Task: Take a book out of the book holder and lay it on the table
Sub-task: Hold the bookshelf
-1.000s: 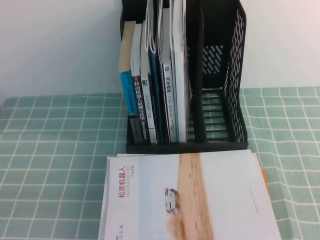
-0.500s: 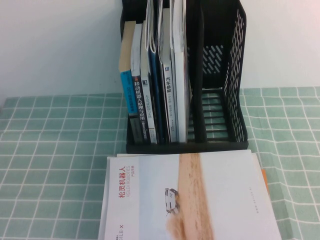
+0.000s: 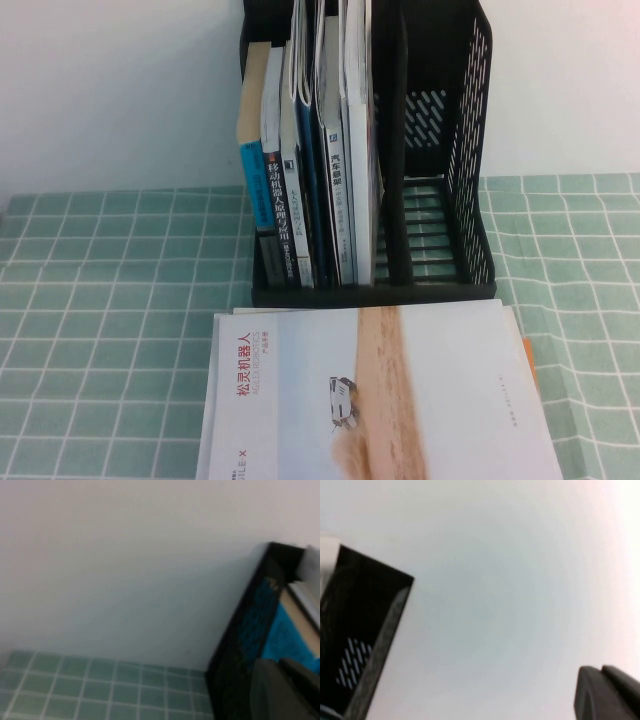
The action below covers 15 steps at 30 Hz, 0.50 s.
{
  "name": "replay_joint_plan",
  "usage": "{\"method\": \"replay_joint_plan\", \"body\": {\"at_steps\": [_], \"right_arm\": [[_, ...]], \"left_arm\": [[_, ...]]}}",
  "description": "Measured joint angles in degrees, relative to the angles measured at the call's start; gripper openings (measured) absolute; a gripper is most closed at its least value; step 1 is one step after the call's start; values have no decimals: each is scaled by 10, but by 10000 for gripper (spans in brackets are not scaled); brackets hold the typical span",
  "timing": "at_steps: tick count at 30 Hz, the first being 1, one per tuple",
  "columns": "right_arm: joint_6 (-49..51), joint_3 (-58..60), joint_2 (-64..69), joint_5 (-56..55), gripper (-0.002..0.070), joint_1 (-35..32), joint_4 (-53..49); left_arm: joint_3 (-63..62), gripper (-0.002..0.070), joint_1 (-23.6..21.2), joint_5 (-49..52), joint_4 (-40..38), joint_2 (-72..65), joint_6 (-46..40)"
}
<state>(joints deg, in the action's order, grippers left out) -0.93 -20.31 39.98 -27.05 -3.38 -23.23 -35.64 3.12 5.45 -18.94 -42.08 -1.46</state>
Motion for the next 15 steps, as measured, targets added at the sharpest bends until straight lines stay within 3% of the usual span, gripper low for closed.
{"method": "replay_joint_plan", "body": {"at_steps": [4,10,15], "right_arm": [[0,-1,99,-142,-2,0,-14],[13,-1,208,-226,-2,0,-26],[45,-1,244,-270,-2,18,-59]], "left_arm": [[-78,-3,108,-10,0,-71,-30],[-174,-3,282,-13,-4,-208,-46],[-257,-3,336,-8,-8,-339,-46]]}}
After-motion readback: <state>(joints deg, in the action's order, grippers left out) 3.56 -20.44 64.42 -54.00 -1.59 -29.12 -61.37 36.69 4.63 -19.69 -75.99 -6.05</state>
